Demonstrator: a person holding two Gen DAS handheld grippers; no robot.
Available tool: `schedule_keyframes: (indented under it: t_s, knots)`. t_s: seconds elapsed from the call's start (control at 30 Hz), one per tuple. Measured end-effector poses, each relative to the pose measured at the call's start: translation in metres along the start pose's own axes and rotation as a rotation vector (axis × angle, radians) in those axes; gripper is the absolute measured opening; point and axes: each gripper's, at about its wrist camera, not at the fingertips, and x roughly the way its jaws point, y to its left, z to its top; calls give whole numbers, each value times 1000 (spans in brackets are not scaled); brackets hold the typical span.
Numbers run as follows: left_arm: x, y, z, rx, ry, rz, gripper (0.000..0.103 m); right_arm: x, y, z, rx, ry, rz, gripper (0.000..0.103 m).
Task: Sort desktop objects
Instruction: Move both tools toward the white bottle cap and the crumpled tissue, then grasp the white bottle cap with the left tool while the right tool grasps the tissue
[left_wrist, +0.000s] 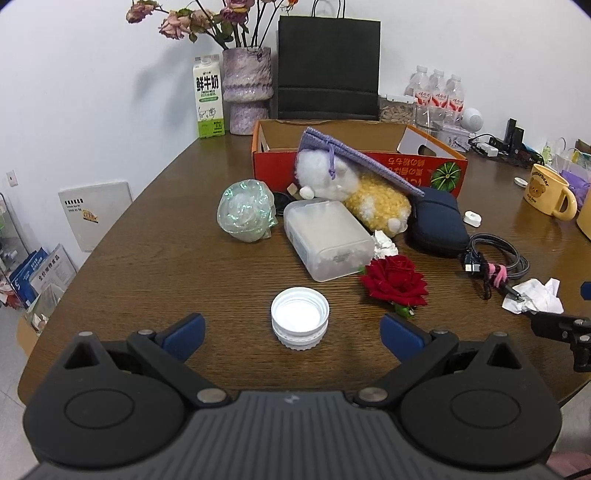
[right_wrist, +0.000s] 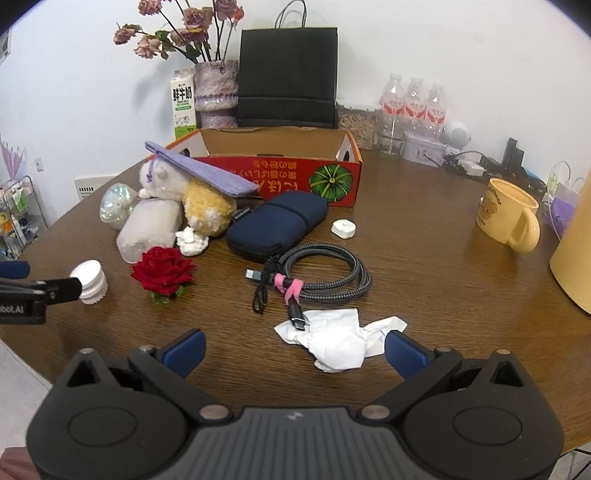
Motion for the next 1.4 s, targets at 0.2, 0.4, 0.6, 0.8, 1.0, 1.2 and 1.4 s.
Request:
schedule_keyframes:
  t_s: [0.2,0.4,0.6,0.8,1.0,1.2,1.4]
  knots:
    - [14,6,-3,-38,10,9,103,19,-15,-8,39,16,-25,103]
    - [21,6,-1,-34,9,15,103,26,-21,-11,52,5,-27,103]
    - [24,2,-1,-18,-3,8,101,30,-23,-11,58,8,-32,103]
    - [27,1,0,-16,-11,-2,84,34,-26,-13,57,-2,-28,97]
    - [27,-2,-1,6,-24,-10,72,36,-25,-15,43,-8,-6,81]
    - [30,-3,-1,14,-20,-25,52,33,-23,-14,33,-25,23,49]
    - [29,0,-3,-2,-35,-52,41,30,-25,-14,39,-41,56,19]
